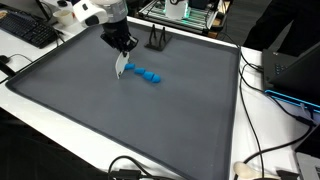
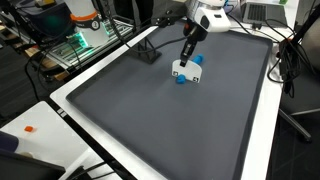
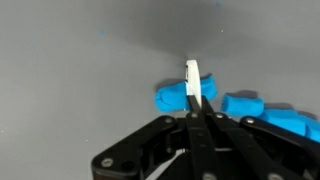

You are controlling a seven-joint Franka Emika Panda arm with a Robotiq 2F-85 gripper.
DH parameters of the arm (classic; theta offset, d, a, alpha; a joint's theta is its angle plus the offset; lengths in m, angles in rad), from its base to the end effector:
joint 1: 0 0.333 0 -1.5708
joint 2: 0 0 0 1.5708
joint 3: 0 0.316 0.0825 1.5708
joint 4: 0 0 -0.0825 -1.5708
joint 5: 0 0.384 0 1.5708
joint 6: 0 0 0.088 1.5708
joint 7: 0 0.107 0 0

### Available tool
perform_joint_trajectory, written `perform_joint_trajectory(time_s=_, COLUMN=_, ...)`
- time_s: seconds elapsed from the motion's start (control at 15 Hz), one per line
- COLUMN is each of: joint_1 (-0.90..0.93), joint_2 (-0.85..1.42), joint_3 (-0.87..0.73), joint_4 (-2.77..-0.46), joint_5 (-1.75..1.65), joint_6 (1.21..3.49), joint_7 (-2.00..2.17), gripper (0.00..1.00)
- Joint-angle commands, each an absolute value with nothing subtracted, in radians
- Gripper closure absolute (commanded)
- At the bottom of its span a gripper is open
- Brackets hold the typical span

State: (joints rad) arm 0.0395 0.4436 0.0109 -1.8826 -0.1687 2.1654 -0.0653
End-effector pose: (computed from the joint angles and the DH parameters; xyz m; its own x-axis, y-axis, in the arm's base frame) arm 0.6159 0.0241 0.2605 0.9630 0.2067 -0.1728 0.2269 -0.9681 0.1066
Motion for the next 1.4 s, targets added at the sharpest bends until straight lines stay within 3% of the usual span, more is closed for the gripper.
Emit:
perform_joint_trajectory(time_s=0.0, joint_1=0.027, joint_2=0.465, joint_3=0.002, joint_4=-1.896, joint_5=-0.168, joint_6=2.133, joint_7=-0.078, gripper=0.99)
perform_joint_trajectory(time_s=1.33, joint_1=-0.021, joint_2=0.365, joint_3=0.010, joint_4=-1.927, joint_5=-0.085, joint_6=2.002, joint_7=-0.083, gripper=0.99)
